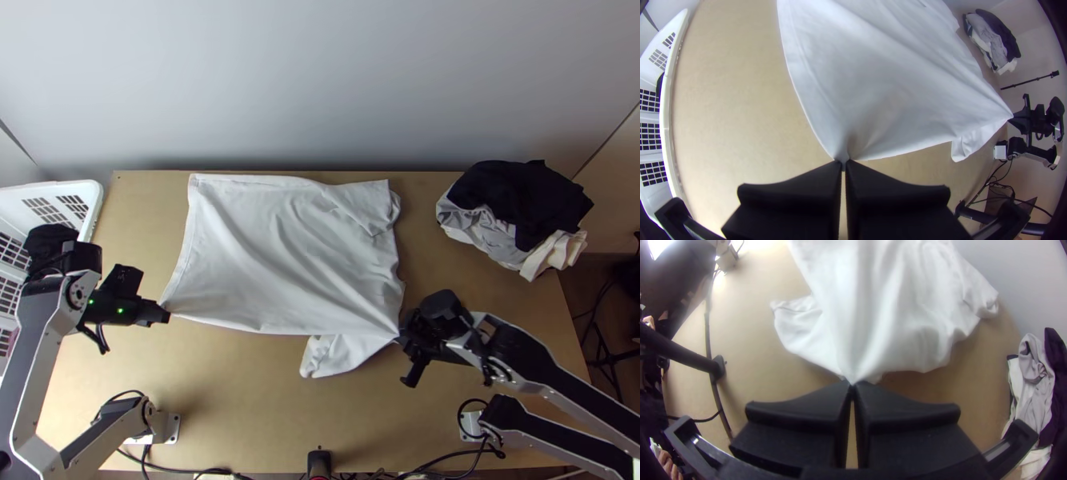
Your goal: Fold the t-shirt
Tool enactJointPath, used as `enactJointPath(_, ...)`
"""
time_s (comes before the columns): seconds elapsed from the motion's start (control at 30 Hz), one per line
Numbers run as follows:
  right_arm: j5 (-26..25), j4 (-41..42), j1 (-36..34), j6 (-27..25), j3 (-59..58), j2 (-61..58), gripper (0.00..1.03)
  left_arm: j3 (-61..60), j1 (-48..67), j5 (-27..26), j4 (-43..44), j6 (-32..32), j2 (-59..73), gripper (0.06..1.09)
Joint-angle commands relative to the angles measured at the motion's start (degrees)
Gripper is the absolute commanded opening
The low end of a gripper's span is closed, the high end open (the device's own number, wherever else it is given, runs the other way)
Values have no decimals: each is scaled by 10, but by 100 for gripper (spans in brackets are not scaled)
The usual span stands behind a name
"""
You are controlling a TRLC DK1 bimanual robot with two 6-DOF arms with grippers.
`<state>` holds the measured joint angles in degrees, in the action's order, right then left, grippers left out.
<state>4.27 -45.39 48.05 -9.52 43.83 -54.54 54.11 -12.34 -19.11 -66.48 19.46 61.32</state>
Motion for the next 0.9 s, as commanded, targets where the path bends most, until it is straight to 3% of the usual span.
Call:
enactJointPath(0.0,41,-100,-9,-3,66,43,3,23,-4,-8,-75,14,-48,9)
enactJointPath(0.3,82,-202,-7,-1,222,26,3,81,-14,-39,-140,8,-82,9)
enactJointPath(0.5,94,-206,-8,-2,297,-36,3,83,-20,-41,-136,4,-86,9)
enactJointPath(0.87,114,-6,8,6,119,-193,5,22,-26,-43,-100,13,-81,9)
